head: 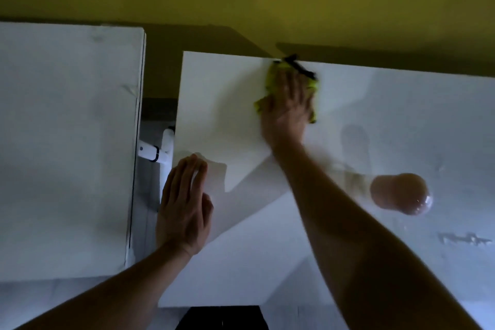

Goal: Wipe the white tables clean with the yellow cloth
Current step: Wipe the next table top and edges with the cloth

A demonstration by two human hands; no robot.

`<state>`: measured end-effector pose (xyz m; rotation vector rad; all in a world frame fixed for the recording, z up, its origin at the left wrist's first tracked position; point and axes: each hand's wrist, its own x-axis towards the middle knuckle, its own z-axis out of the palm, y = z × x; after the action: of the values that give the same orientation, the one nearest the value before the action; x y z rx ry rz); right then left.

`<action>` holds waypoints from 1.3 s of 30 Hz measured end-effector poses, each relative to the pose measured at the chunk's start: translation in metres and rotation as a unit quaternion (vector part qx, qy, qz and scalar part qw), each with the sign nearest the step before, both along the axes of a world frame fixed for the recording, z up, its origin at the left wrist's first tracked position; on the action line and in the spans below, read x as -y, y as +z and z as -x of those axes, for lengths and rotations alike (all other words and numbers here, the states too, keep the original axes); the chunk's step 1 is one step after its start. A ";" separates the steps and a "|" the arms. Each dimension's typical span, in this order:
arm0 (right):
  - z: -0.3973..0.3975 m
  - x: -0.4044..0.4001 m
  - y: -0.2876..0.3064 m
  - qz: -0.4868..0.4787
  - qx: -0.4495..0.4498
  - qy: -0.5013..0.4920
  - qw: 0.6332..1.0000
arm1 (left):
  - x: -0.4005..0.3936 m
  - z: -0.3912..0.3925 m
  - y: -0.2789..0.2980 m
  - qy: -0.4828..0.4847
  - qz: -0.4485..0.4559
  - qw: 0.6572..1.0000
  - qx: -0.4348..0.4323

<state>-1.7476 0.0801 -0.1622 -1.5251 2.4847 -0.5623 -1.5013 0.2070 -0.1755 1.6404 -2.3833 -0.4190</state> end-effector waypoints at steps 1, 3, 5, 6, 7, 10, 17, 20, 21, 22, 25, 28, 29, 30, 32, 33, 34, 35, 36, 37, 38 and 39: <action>-0.024 -0.008 0.001 0.011 0.006 0.053 0.999 | 0.000 0.000 0.001 0.000 0.002 1.000 0.001; -0.069 -0.027 0.001 0.026 0.016 0.146 0.989 | -0.001 0.000 0.002 0.005 -0.002 1.000 0.006; -0.089 -0.043 -0.001 0.024 0.012 0.205 0.978 | 0.000 0.001 0.002 0.011 -0.005 1.000 0.005; -0.086 -0.050 -0.001 0.023 0.009 0.221 0.975 | 0.000 0.001 0.002 0.010 -0.004 1.000 0.003; -0.077 -0.057 -0.001 0.031 0.007 0.220 0.975 | 0.000 0.001 0.002 0.005 0.000 1.000 0.002; -0.040 -0.087 -0.001 0.089 0.009 0.117 0.989 | 0.000 0.000 0.003 -0.010 0.016 1.000 -0.005; 0.011 -0.129 -0.003 0.032 -0.005 -0.047 0.998 | -0.002 0.000 0.002 -0.008 0.012 1.000 -0.015; -0.017 -0.141 0.003 0.044 0.008 -0.051 0.998 | -0.002 0.000 0.004 -0.009 0.032 0.999 -0.036; -0.032 -0.149 0.004 0.070 0.017 -0.026 0.997 | -0.003 0.000 0.004 -0.012 0.039 0.998 -0.045; -0.047 -0.160 0.003 0.091 0.026 0.006 0.996 | -0.003 0.001 0.005 -0.015 0.045 0.998 -0.050; -0.088 -0.197 -0.005 0.073 0.033 0.080 0.994 | -0.004 0.001 0.004 -0.014 0.051 0.998 -0.047; -0.095 -0.227 -0.013 0.058 0.049 0.110 0.991 | -0.003 0.002 0.002 -0.011 0.047 0.998 -0.035; -0.092 -0.236 -0.014 0.057 0.046 0.119 0.990 | -0.004 0.002 0.001 -0.013 0.049 0.998 -0.029; -0.088 -0.246 -0.014 0.056 0.042 0.125 0.990 | -0.004 0.003 0.001 -0.015 0.050 0.998 -0.023; -0.078 -0.267 -0.015 0.059 0.045 0.120 0.990 | -0.004 0.008 0.008 0.007 0.029 0.999 -0.024; -0.072 -0.278 -0.014 0.060 0.049 0.115 0.990 | -0.005 0.016 0.016 0.031 0.013 0.999 -0.026; -0.066 -0.287 -0.014 0.059 0.052 0.114 0.990 | -0.007 0.028 0.025 0.051 0.006 0.998 -0.029; -0.061 -0.295 -0.014 0.058 0.053 0.118 0.990 | -0.011 0.044 0.036 0.054 0.010 0.998 -0.037; -0.056 -0.300 -0.014 0.060 0.053 0.123 0.989 | -0.018 0.065 0.047 0.037 0.017 0.997 -0.060; -0.053 -0.302 -0.013 0.062 0.056 0.128 0.988 | -0.028 0.090 0.058 0.008 0.018 0.995 -0.093; -0.051 -0.302 -0.011 0.065 0.061 0.130 0.988 | -0.039 0.118 0.069 -0.022 0.010 0.991 -0.133; -0.051 -0.301 -0.009 0.067 0.071 0.129 0.987 | -0.050 0.147 0.079 -0.048 -0.003 0.984 -0.172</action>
<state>-1.6962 0.3814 -0.1714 -1.7533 2.1383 -0.7756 -1.6480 0.2570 -0.0969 1.3319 -2.2048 -0.6676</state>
